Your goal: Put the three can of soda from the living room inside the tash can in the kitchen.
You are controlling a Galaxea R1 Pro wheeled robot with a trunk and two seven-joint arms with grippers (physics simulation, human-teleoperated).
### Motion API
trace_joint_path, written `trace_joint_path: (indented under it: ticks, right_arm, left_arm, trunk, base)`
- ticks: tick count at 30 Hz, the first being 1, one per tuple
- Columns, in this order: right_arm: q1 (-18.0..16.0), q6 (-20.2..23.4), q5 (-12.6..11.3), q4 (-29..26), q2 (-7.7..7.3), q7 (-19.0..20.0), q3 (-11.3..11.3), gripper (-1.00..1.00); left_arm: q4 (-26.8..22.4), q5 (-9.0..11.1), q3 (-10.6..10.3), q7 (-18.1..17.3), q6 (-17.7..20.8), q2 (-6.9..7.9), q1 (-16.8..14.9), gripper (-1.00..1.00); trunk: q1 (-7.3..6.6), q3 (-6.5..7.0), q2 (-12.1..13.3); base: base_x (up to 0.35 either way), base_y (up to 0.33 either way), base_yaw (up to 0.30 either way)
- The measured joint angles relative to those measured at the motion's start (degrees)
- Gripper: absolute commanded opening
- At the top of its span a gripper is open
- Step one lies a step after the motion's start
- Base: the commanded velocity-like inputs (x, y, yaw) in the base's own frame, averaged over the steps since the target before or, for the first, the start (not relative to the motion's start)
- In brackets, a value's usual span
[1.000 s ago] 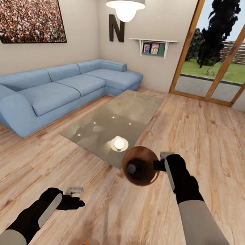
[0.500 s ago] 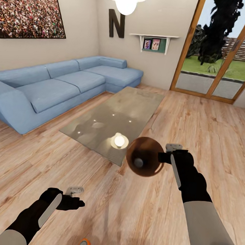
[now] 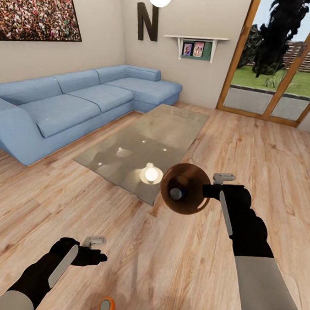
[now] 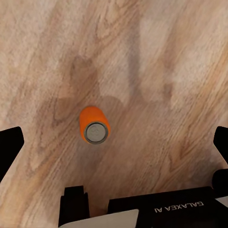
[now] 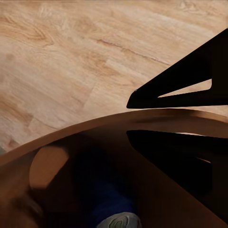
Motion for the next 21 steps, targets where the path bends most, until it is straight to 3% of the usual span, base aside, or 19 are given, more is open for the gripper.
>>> trace_joint_path:
  ticks: [14, 21]
  right_arm:
    - [0.08, 0.0, -0.16, -2.52, -0.01, 0.05, -0.01, -1.0]
    - [0.13, 0.0, -0.09, -2.78, -0.06, 0.03, 0.0, -1.0]
  left_arm:
    - [-0.01, 0.0, -0.03, -0.02, -0.06, 0.0, 0.0, 1.0]
    - [0.0, 0.08, -0.04, -0.09, -0.06, 0.0, 0.0, 1.0]
  trunk:
    - [3.08, -3.75, -5.61]
    - [3.08, -4.18, -5.63]
  base:
    - [0.0, 0.0, 0.0]
    - [0.0, 0.0, 0.0]
